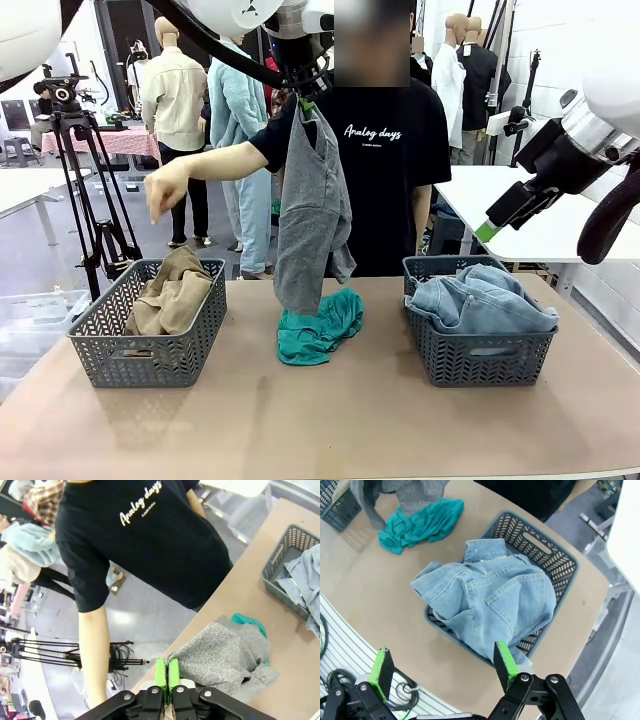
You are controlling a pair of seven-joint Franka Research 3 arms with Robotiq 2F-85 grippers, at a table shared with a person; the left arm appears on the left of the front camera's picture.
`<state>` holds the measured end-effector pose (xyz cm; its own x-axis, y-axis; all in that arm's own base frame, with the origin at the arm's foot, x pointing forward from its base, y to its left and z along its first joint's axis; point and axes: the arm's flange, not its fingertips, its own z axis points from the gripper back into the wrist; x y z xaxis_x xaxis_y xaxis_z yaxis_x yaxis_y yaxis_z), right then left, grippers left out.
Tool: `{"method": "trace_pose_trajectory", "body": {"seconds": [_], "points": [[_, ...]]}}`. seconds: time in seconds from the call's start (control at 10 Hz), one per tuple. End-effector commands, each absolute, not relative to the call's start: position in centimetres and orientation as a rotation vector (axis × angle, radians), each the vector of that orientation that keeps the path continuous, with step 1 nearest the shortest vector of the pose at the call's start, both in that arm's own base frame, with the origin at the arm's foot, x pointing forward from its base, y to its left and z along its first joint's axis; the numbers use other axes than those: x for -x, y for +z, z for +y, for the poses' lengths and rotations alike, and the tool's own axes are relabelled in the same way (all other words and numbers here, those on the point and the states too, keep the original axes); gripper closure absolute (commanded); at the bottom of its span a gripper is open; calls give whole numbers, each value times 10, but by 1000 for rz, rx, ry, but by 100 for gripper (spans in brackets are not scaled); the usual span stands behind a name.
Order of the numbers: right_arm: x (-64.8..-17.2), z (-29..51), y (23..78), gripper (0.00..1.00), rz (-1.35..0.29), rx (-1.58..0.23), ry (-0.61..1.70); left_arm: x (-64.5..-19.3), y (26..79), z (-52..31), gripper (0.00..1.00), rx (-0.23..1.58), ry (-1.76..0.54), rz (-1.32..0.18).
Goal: Sort the tops and bottoms.
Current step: Sort the clothes according to human instructions.
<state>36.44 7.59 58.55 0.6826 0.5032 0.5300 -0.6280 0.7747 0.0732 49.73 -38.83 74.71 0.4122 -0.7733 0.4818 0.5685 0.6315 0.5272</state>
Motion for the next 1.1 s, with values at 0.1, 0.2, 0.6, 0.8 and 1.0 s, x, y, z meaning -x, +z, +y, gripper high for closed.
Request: {"method": "trace_pose_trajectory", "body": {"seconds": [0.1, 0.2, 0.6, 0.8, 1.0], "points": [[-365, 77, 584, 0, -513, -237, 623, -494, 748, -383, 100, -286, -858, -774], [-365, 77, 584, 0, -513, -237, 623, -494, 748, -383, 100, -286, -858, -774], [-365, 77, 584, 0, -513, -237, 623, -494, 748, -383, 100, -286, -858, -774], [-365, 77, 584, 0, -513, -237, 623, -494, 748, -383, 100, -286, -858, -774], [-365, 77, 584, 0, -513, -237, 623, -497, 747, -388, 100, -302, -860, -765]]}}
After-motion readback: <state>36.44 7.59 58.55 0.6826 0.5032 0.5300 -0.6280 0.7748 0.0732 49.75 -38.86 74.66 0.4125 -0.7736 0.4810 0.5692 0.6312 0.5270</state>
